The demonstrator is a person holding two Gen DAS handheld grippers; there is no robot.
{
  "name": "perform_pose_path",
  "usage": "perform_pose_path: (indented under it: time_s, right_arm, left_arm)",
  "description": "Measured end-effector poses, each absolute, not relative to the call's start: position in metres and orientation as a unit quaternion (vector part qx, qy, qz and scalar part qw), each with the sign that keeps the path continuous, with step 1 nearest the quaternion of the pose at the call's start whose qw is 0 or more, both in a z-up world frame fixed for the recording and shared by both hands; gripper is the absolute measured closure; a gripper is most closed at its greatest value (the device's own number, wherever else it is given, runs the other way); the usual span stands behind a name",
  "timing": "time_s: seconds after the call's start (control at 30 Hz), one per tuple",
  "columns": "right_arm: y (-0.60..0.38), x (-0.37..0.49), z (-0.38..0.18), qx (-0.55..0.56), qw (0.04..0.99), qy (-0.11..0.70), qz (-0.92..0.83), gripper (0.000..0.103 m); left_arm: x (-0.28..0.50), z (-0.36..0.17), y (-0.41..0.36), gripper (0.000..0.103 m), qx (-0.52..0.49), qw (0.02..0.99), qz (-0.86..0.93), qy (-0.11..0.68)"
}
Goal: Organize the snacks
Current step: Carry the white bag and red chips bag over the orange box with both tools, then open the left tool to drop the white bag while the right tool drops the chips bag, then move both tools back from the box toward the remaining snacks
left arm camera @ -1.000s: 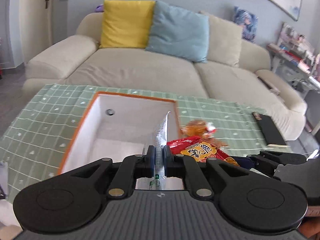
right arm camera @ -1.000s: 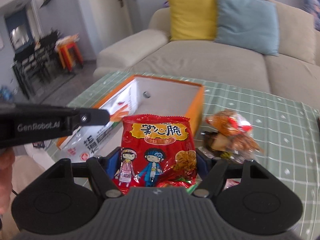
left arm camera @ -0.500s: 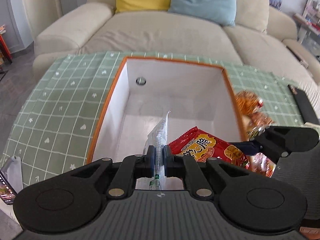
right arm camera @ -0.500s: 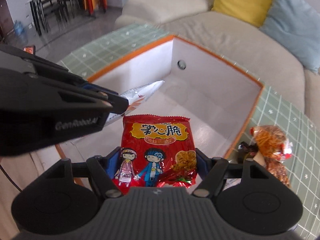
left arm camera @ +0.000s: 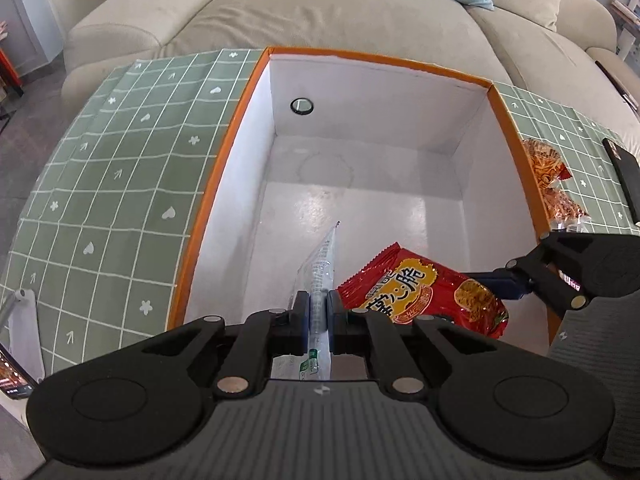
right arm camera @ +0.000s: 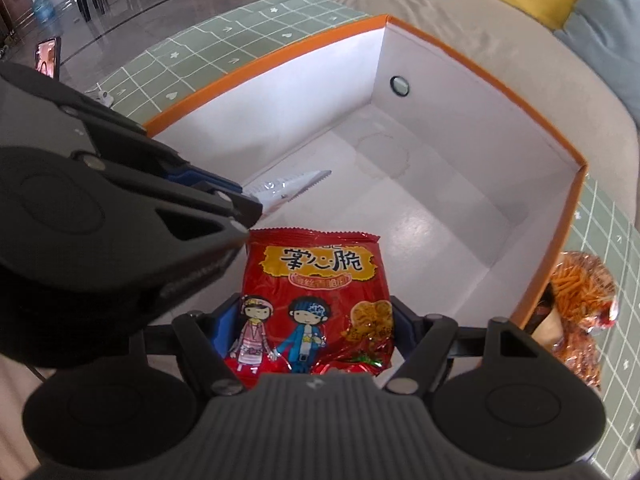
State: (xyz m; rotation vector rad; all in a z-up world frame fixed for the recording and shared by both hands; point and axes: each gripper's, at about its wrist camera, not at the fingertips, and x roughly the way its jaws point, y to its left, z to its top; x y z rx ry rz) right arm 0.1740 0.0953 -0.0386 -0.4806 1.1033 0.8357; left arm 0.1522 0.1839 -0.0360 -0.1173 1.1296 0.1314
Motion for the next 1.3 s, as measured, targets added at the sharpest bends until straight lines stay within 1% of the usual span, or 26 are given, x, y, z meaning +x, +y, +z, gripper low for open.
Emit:
perform_pose_path:
  time_s: [0.23,0.53,0.6,0.67,0.7,0.73,0.77,0.8,0.9,0.97,1.03,1.3]
  right_arm:
    - [0.102,0.178,-0.047,-0.218,0.734,0.52,0.379,0.032]
    - [0.101,0.178,-0.046,-0.218,0.739,0.516,0.374,0.031]
    - [0.102,0.177,-0.045,-0.221,0.74,0.514,0.373,0.03]
    - [0.101,0.176,-0.042,-0.22,0.743,0.51,0.373,0.03]
    - [0.101,0.175,-0.04,-0.221,0.745,0.507,0.372,0.03]
    - [0.1,0.174,-0.038,-0.223,0.748,0.504,0.371,0.028]
    - [0.099,0.173,-0.035,-0.225,0.752,0.5,0.367,0.024]
    - [0.097,0.172,-0.032,-0.228,0.756,0.493,0.366,0.017]
    - [0.09,0.168,-0.019,-0.24,0.768,0.47,0.362,0.015]
    - [0.082,0.166,-0.012,-0.245,0.779,0.456,0.354,0.015]
    - [0.072,0.164,-0.004,-0.247,0.79,0.444,0.345,0.015]
    - [0.015,0.155,0.03,-0.2,0.841,0.395,0.311,0.014]
  left_arm:
    - [0.152,-0.038,0.188,0.094,-0.043,0.836,0.079,0.542]
    - [0.151,-0.038,0.184,0.093,-0.014,0.835,0.089,0.543]
    - [0.151,-0.035,0.184,0.088,-0.011,0.836,0.092,0.541]
    - [0.151,-0.032,0.183,0.075,-0.007,0.839,0.093,0.536]
    - [0.15,-0.031,0.183,0.072,-0.006,0.841,0.093,0.533]
    - [0.149,-0.029,0.182,0.065,-0.004,0.842,0.093,0.531]
    - [0.149,-0.027,0.181,0.061,-0.002,0.844,0.091,0.528]
    - [0.148,-0.025,0.18,0.059,0.002,0.846,0.089,0.526]
    - [0.146,-0.017,0.174,0.052,0.006,0.851,0.085,0.518]
    - [0.143,-0.01,0.17,0.045,0.003,0.857,0.081,0.508]
    - [0.141,-0.002,0.165,0.042,0.001,0.864,0.077,0.497]
    - [0.127,0.032,0.13,0.039,0.003,0.899,0.047,0.434]
